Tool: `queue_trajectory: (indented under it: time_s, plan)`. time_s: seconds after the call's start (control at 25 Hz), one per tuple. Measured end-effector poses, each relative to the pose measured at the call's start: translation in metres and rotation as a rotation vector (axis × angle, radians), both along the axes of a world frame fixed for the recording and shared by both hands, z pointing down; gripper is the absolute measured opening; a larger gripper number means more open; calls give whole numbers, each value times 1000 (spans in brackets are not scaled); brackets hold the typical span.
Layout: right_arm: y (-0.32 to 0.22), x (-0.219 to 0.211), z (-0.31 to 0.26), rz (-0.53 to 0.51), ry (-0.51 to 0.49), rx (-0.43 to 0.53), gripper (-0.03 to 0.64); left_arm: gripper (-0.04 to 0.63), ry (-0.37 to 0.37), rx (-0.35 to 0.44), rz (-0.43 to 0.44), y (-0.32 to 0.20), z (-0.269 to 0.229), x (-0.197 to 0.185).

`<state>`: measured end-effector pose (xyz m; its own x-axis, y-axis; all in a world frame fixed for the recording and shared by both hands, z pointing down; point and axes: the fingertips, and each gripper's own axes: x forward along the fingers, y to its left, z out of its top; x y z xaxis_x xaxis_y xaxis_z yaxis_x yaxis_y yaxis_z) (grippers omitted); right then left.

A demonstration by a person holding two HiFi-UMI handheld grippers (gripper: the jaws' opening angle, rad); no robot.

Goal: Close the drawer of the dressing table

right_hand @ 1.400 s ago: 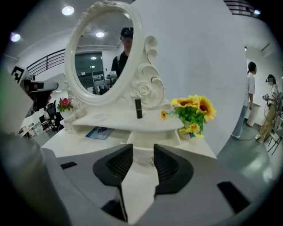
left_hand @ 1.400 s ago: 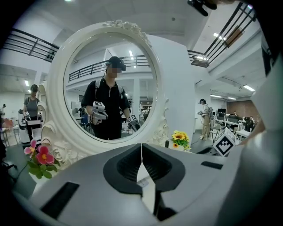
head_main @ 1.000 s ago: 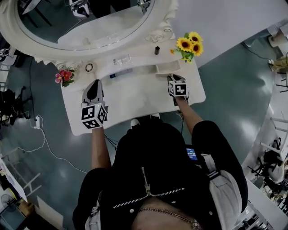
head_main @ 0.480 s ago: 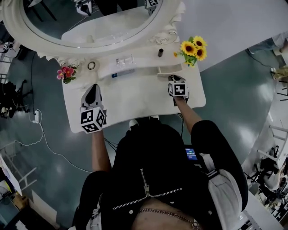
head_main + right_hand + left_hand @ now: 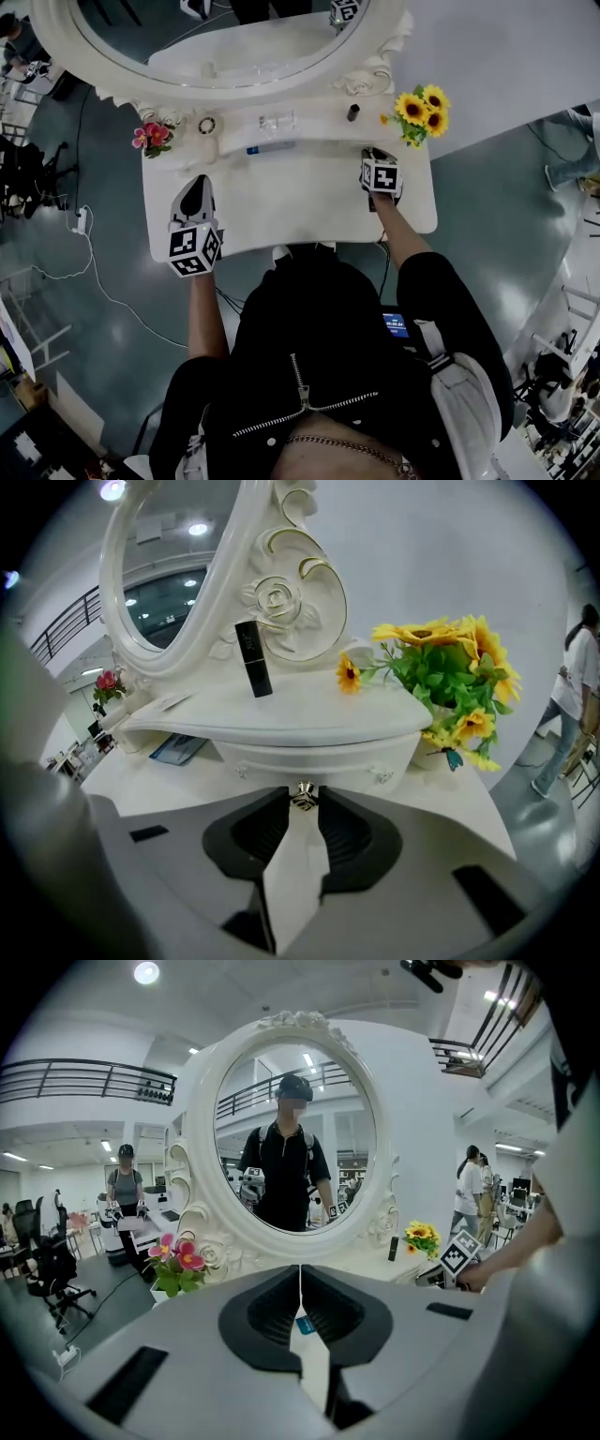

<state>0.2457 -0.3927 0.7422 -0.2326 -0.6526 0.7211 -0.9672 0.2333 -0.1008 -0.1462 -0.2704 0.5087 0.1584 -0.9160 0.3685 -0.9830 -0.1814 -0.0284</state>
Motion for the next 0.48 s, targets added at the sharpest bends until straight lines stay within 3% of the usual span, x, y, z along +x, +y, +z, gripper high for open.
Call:
queue_trajectory:
  time_s: [0.48]
  plan:
    - [-20, -1, -1, 41, 51, 16, 119, 23, 12, -14, -46, 17, 10, -23]
